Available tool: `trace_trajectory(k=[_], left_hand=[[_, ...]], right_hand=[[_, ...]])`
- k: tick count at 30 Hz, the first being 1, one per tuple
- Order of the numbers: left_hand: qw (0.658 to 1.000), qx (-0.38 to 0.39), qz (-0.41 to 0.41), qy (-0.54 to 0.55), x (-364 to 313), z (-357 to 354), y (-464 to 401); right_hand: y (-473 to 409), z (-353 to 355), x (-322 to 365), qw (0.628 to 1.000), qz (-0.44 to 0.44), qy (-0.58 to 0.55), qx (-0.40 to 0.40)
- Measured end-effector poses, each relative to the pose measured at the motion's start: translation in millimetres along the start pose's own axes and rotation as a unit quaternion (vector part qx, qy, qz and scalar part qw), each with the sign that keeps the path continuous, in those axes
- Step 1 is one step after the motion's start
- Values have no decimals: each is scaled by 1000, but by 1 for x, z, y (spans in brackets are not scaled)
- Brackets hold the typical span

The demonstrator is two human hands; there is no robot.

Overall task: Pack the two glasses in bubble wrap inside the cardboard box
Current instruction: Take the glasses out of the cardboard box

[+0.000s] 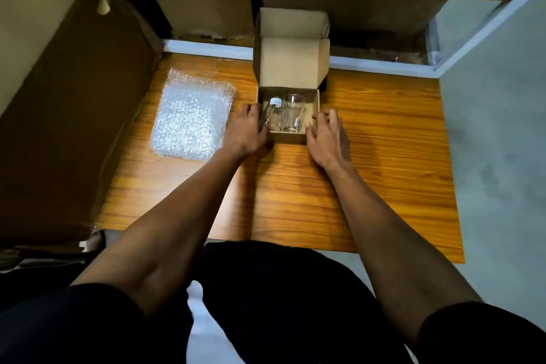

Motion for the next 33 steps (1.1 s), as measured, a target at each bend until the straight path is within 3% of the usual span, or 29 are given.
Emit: trace_trajectory(k=[14,18,22,27,33], left_hand=[[999,33,-8,15,6,1,-11],[999,35,-20,5,11,4,-13],[998,-22,-31,-45,9,8,-16],[983,-40,-95,-152,-19,12,-25],[974,16,-68,-215,-18,0,-36]], right_hand=[[8,-5,-5,999,-15,-15,-26],[8,-6,-1,998,-8,42,-48],[0,-1,13,992,3,83,-95],[-25,-4,40,997,67,21,-42],[-45,-16,50,998,-34,-14,57]])
Point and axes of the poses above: each hand's wrist, its own y-axis away from the middle knuckle, its own z-axis out of the back of the hand, x = y × z, the point moved 4 cm from there along -y, towards the middle knuckle, and after that the axes turned 2 degrees about -y, right-handed, at the moved point
